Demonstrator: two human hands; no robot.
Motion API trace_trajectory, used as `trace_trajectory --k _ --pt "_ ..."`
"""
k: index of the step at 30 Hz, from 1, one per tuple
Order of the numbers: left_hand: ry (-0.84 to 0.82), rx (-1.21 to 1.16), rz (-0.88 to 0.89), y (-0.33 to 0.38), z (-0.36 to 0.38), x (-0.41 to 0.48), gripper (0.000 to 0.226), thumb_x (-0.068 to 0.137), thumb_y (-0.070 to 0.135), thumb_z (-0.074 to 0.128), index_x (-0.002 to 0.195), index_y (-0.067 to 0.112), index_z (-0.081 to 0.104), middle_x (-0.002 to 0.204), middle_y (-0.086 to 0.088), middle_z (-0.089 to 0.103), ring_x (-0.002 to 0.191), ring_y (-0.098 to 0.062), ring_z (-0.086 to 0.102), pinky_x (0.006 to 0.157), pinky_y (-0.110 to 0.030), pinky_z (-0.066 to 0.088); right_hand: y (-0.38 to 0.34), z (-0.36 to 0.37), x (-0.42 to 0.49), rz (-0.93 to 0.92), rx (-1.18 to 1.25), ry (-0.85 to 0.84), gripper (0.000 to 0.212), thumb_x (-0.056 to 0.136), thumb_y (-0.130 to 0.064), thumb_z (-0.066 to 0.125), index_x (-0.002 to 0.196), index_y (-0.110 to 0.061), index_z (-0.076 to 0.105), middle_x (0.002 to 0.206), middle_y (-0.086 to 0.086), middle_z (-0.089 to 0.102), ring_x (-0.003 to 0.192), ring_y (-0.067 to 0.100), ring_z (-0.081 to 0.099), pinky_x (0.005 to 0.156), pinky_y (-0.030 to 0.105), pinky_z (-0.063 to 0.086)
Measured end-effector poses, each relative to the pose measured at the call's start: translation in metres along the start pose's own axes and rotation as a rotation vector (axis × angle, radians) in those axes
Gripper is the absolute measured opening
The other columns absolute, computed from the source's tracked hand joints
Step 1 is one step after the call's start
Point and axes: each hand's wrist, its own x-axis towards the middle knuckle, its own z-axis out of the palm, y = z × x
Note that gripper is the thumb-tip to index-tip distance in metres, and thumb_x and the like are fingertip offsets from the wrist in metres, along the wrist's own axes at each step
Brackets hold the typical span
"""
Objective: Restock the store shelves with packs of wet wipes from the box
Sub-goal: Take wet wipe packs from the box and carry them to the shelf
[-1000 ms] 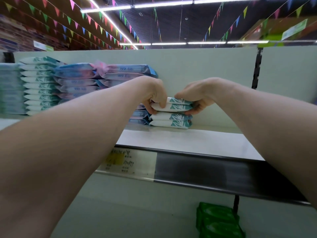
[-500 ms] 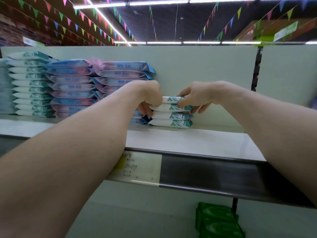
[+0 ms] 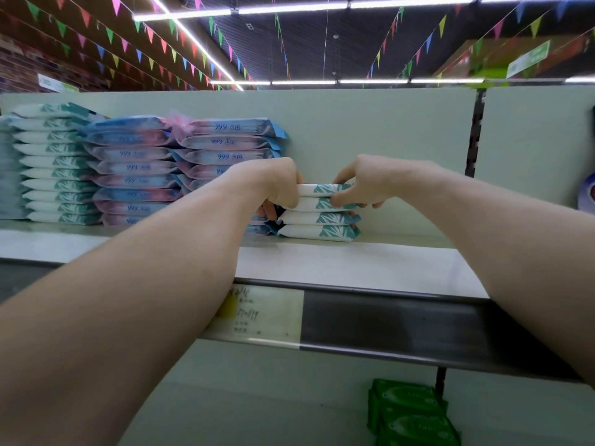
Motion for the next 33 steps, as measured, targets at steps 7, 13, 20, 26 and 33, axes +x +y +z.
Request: trace_trajectory --k 7,13,20,26,33 --pt "0.038 0.085 -0.010 0.002 0.003 -0.001 0.036 0.090 0.007 0.042 0.119 0.013 0.064 0.099 -0.011 0.070 0.078 -0.025 0.072 0.070 -0.035 0.060 -0.003 0.003 0.001 -0.003 0.060 0.040 0.033 0.088 -0.012 0.061 0.120 -0.021 0.064 0.083 0.001 0.068 0.071 0.016 0.070 0.066 0.026 0.058" --pt "0.033 -0.029 -0.024 0.005 0.001 -0.007 0.040 0.098 0.034 0.032 0.123 0.012 0.055 0.107 -0.010 0.059 0.088 -0.027 0.066 0.081 -0.039 0.056 -0.002 -0.001 -0.003 -0.005 0.005 0.053 0.029 0.089 -0.043 0.058 0.110 -0.025 0.067 0.084 0.000 0.065 0.073 0.017 0.059 0.070 0.029 0.055" --pt "0.185 0.050 0.008 0.006 0.005 -0.006 0.032 0.093 0.039 0.047 0.103 0.019 0.070 0.085 -0.006 0.067 0.076 -0.025 0.068 0.075 -0.039 0.059 -0.003 0.003 -0.003 0.040 -0.018 0.096 0.022 0.086 -0.040 0.062 0.101 -0.027 0.070 0.082 -0.001 0.069 0.077 0.019 0.068 0.077 0.038 0.059" --pt "0.088 0.123 0.033 0.003 0.006 -0.010 0.030 0.088 0.011 0.050 0.113 0.015 0.066 0.089 -0.010 0.069 0.074 -0.026 0.071 0.065 -0.040 0.061 -0.006 0.002 -0.006 0.042 -0.041 0.086 0.028 0.083 -0.010 0.063 0.110 -0.017 0.066 0.076 0.003 0.070 0.071 0.016 0.070 0.074 0.032 0.059" --pt "0.126 0.203 0.050 0.005 0.007 -0.010 0.025 0.087 0.012 0.052 0.107 0.016 0.066 0.083 -0.008 0.065 0.071 -0.024 0.064 0.061 -0.032 0.056 -0.010 0.003 -0.007 0.028 -0.174 0.105 0.037 0.078 -0.024 0.069 0.115 -0.018 0.064 0.093 0.005 0.067 0.084 0.024 0.065 0.080 0.038 0.057"
